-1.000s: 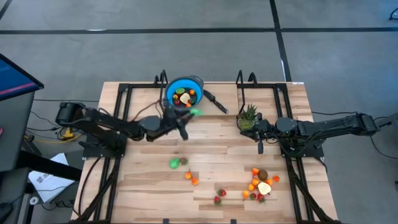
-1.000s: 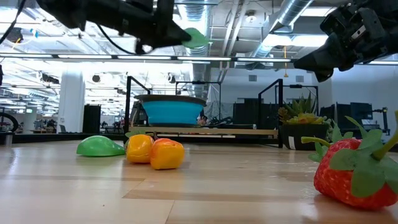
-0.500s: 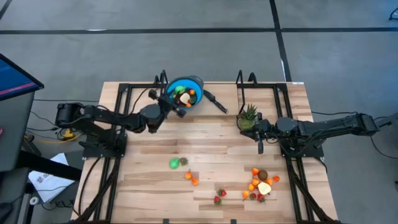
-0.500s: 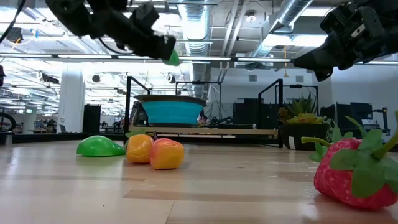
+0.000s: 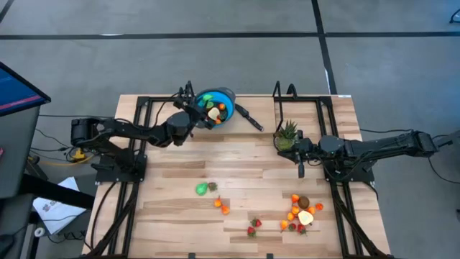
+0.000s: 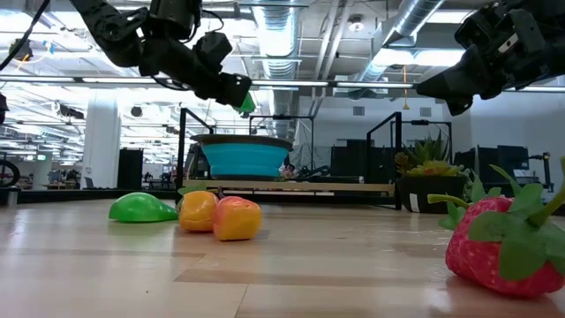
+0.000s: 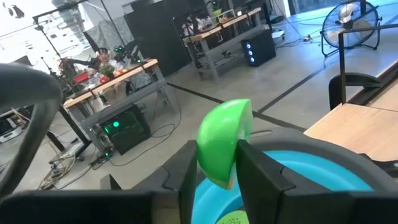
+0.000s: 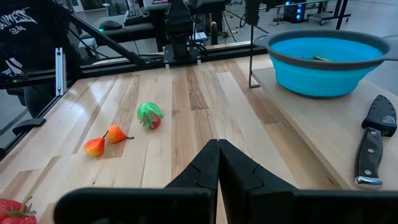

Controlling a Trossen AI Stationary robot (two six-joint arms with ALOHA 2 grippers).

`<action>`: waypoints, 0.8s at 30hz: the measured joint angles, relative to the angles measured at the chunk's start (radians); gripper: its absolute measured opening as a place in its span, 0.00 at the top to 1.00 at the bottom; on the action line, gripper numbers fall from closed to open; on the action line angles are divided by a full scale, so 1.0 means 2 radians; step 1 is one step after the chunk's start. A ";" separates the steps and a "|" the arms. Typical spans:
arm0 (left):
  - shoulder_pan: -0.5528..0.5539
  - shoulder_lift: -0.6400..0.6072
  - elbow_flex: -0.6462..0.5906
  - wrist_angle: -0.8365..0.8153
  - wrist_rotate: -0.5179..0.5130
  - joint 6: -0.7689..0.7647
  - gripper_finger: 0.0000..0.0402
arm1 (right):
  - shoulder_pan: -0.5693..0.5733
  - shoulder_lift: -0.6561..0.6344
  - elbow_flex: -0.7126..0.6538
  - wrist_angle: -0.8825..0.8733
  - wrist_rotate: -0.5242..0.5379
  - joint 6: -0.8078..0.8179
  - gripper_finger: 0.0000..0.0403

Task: Pick & Place Fruit
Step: Put the avocado into the basket, then put the strawberry into the basket

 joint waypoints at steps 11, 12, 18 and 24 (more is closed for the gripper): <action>-0.001 0.000 0.000 0.000 0.000 -0.005 0.56 | 0.000 0.000 0.000 0.000 0.000 0.000 1.00; -0.003 0.000 0.000 0.000 0.000 -0.005 0.57 | 0.000 0.000 0.000 0.000 0.000 0.000 1.00; -0.021 0.000 0.000 0.001 0.009 -0.007 0.72 | 0.000 0.000 0.000 0.000 0.000 0.000 1.00; -0.043 0.000 0.000 0.004 0.045 -0.054 0.90 | 0.000 0.000 0.000 0.000 0.000 0.000 1.00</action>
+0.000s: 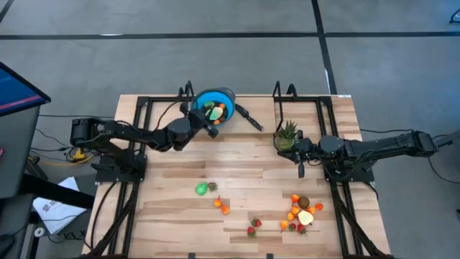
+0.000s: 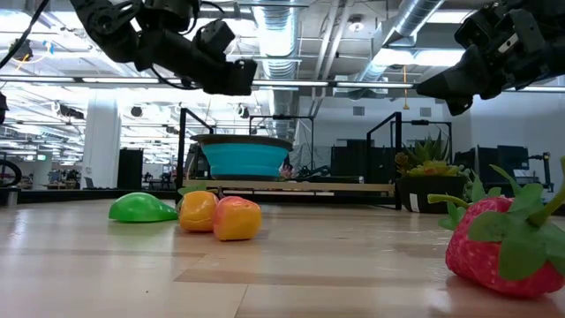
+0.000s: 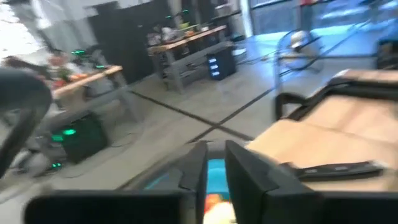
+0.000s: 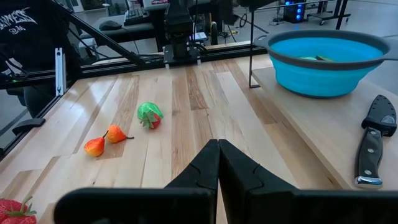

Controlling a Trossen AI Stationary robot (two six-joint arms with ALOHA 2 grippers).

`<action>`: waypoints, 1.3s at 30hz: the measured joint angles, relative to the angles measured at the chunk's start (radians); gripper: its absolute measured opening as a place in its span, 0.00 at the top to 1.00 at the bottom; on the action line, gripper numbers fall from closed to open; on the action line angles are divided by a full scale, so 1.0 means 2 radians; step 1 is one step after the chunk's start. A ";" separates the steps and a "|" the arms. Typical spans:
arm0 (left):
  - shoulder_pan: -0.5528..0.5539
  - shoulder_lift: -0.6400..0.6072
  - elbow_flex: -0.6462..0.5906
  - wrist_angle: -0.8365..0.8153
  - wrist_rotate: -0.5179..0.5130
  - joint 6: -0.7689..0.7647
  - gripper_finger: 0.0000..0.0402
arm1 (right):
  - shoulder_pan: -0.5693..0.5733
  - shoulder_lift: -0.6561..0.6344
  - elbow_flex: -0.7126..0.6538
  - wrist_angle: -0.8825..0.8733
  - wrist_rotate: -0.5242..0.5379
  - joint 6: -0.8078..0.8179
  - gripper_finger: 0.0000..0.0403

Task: Pick & Place Fruit
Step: Put the strawberry into the basket

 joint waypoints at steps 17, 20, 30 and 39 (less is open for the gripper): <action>-0.006 -0.001 0.000 0.004 0.274 -0.109 1.00 | 0.000 0.000 0.000 0.000 0.000 0.000 1.00; -0.006 -0.009 0.000 0.007 0.279 -0.109 1.00 | 0.000 0.000 0.000 0.000 0.000 0.000 1.00; -0.006 -0.035 0.000 0.004 0.279 -0.102 1.00 | -0.014 0.000 0.000 0.038 0.037 0.216 1.00; -0.006 -0.035 0.000 0.003 0.279 -0.103 1.00 | -0.014 0.000 0.000 0.038 0.037 0.235 1.00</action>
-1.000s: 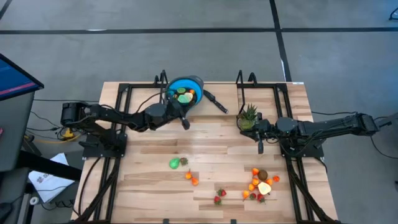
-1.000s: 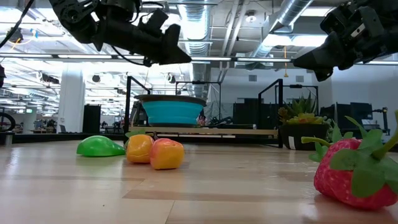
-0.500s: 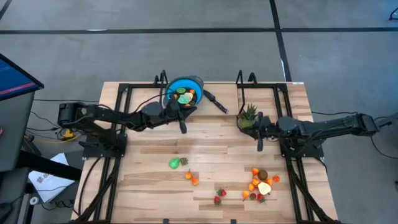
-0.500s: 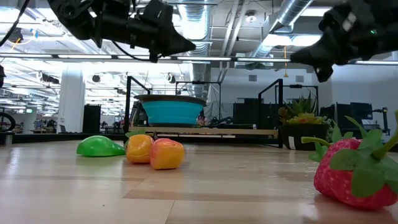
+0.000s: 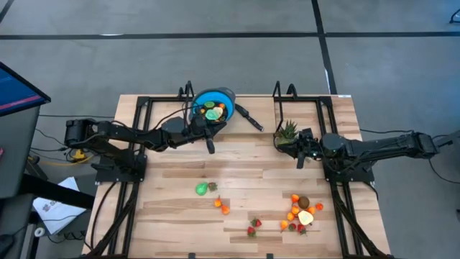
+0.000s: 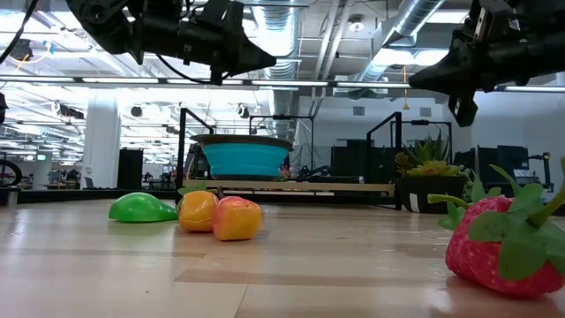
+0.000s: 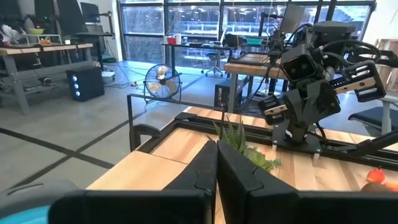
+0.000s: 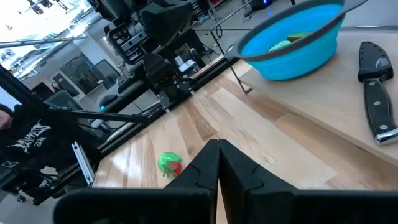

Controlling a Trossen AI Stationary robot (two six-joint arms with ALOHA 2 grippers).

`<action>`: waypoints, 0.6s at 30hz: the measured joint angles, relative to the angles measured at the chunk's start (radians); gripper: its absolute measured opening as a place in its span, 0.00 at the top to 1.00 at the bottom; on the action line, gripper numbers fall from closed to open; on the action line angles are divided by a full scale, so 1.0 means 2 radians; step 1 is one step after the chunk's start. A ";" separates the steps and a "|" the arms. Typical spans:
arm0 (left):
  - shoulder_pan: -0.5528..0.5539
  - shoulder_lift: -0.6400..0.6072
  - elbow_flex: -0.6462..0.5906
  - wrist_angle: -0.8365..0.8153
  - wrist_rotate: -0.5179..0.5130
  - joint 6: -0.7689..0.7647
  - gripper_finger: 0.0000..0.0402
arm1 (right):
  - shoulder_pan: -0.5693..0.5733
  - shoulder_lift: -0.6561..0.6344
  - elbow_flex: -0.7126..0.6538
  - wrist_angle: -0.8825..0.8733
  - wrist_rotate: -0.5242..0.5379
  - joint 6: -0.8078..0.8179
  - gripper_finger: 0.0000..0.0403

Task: Pick & Place Fruit
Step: Put the strawberry into the basket

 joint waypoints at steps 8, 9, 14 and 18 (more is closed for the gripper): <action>0.000 0.000 0.000 0.000 0.000 0.000 1.00 | 0.000 0.000 0.000 0.000 0.000 0.000 1.00; 0.000 0.000 0.000 0.000 0.000 0.000 1.00 | 0.000 0.000 0.000 0.000 0.000 0.000 1.00; 0.000 0.000 0.000 0.000 0.000 0.000 1.00 | 0.000 0.000 0.000 0.000 0.000 0.000 1.00; 0.000 0.000 0.000 0.000 0.000 -0.005 1.00 | 0.000 0.000 0.000 0.000 0.000 0.000 1.00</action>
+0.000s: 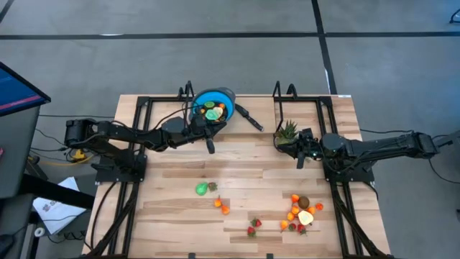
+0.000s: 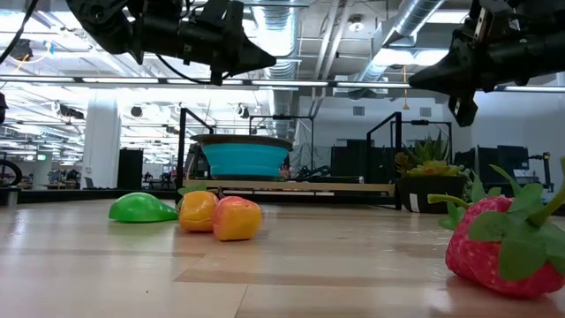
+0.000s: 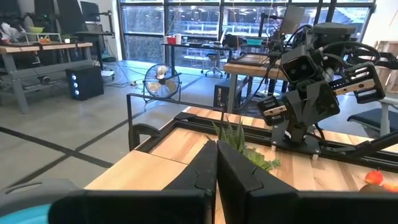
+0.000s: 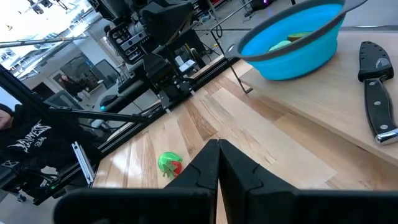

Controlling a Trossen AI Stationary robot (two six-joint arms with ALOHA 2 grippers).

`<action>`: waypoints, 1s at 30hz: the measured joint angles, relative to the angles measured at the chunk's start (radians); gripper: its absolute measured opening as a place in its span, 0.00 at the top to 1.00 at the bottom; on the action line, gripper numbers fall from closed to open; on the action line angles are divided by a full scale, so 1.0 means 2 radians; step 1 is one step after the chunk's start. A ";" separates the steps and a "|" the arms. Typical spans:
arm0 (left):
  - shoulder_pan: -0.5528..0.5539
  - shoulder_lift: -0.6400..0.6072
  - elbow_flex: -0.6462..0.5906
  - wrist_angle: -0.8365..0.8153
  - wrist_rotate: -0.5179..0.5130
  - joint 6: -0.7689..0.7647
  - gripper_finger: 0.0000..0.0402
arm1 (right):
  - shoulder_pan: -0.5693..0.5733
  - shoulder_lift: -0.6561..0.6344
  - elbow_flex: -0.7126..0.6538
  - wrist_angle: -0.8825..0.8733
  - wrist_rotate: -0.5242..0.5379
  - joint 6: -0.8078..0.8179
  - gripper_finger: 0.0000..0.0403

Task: Pick & Place Fruit
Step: Put the strawberry into the basket

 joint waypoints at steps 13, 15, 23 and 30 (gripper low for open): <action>-0.002 0.000 0.000 0.000 0.000 0.000 1.00 | 0.000 0.000 0.000 0.000 0.000 0.000 1.00; -0.002 0.000 0.000 0.000 0.000 0.000 1.00 | 0.000 0.000 0.000 0.000 0.000 0.000 1.00; -0.008 0.000 0.000 0.000 0.000 0.000 1.00 | 0.000 0.000 0.000 0.000 0.000 0.000 1.00; -0.022 0.000 0.000 0.000 0.000 0.000 1.00 | 0.000 0.000 0.000 0.000 0.000 0.000 1.00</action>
